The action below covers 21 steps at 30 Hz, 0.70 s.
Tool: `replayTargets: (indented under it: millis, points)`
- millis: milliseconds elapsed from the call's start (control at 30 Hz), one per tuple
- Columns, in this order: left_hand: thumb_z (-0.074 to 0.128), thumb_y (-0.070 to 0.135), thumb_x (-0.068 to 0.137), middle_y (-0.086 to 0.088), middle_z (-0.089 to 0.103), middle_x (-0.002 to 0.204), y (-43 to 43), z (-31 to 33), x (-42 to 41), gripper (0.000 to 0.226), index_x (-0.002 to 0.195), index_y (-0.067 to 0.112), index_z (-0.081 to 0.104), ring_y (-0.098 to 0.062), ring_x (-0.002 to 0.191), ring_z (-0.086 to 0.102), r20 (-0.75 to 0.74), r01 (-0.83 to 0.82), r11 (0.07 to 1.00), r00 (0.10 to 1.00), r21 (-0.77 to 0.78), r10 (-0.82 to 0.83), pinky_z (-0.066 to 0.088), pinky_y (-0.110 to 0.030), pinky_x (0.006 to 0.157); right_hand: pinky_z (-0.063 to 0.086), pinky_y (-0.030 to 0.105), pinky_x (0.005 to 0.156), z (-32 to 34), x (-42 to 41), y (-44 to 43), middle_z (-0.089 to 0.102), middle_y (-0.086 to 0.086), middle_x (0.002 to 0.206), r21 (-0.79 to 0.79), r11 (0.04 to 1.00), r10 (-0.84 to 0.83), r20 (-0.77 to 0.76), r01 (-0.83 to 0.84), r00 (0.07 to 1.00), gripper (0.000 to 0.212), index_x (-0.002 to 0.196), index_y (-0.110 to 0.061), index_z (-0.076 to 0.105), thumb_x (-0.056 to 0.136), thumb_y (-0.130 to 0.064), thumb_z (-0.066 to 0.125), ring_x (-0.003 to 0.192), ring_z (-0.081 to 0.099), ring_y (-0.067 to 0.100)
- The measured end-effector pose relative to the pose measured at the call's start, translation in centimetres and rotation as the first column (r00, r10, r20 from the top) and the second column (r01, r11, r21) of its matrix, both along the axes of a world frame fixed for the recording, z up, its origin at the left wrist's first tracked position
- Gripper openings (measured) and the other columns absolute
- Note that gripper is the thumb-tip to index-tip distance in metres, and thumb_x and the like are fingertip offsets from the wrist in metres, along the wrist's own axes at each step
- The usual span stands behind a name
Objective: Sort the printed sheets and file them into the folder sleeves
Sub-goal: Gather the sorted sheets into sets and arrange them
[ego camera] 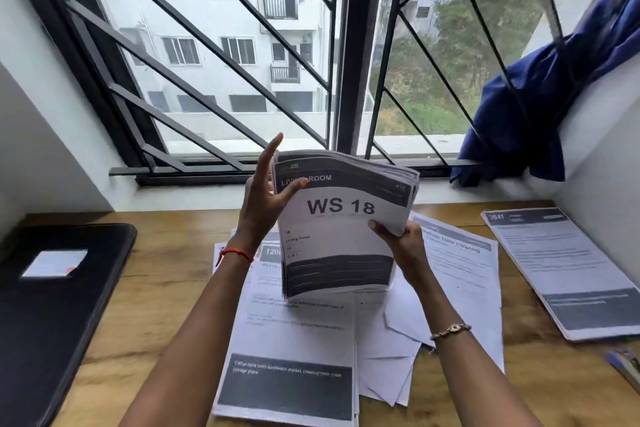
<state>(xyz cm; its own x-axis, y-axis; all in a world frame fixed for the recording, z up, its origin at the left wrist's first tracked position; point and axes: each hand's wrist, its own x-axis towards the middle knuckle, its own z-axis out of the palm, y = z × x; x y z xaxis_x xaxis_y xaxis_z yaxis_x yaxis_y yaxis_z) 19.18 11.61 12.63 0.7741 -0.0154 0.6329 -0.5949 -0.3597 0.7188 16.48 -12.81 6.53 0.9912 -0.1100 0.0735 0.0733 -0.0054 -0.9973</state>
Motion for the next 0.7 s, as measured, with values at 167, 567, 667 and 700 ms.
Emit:
replayTargets:
  millis: [167, 567, 667, 700]
  points:
    - [0.071, 0.013, 0.081, -0.002, 0.059, 0.112, 0.0, 0.1, -0.1, 0.046, 0.118, 0.024, 0.046, -0.009, 0.095, 0.062, 0.018, -0.071, 0.997, 0.997, -0.024, 0.071, 0.058, -0.023, 0.071, 0.057, 0.026, 0.069, -0.1, 0.2, -0.1, 0.070, 0.005, 0.090, -0.013, 1.000, 0.010, -0.009, -0.010, 1.000, 0.018, 0.097, -0.009, 0.068, 0.079, -0.008, 0.072, 0.075, 0.068, 0.008]
    - [0.053, 0.001, 0.092, -0.009, 0.057, 0.097, -1.0, 0.2, 0.1, 0.029, 0.117, -0.003, 0.038, 0.005, 0.076, 0.061, -0.065, -0.176, 0.982, 0.983, -0.064, 0.172, 0.048, -0.007, 0.063, 0.058, 0.029, 0.068, 0.4, 0.2, 0.8, 0.067, 0.004, 0.095, -0.114, 0.993, -0.029, -0.009, 0.028, 1.000, 0.023, 0.104, -0.010, 0.063, 0.085, -0.021, 0.066, 0.080, 0.066, 0.019]
    - [0.052, 0.004, 0.094, -0.011, 0.058, 0.096, -0.9, 0.6, 0.6, 0.026, 0.117, 0.000, 0.042, 0.004, 0.078, 0.060, -0.085, -0.193, 0.967, 0.980, -0.165, 0.181, 0.050, -0.012, 0.067, 0.055, 0.028, 0.065, 1.0, 0.4, 0.7, 0.068, 0.003, 0.093, -0.084, 0.996, -0.001, -0.072, -0.005, 0.997, 0.020, 0.099, -0.013, 0.065, 0.083, -0.024, 0.068, 0.080, 0.066, 0.020]
    - [0.053, 0.007, 0.094, -0.012, 0.059, 0.096, -0.8, 0.5, 0.8, 0.027, 0.118, 0.001, 0.043, 0.001, 0.080, 0.061, -0.111, -0.198, 0.960, 0.978, -0.196, 0.179, 0.051, -0.015, 0.068, 0.054, 0.027, 0.064, 1.1, 0.5, 0.7, 0.068, 0.004, 0.092, -0.069, 0.998, 0.007, -0.107, -0.015, 0.994, 0.022, 0.099, -0.011, 0.066, 0.082, -0.025, 0.069, 0.080, 0.066, 0.020]
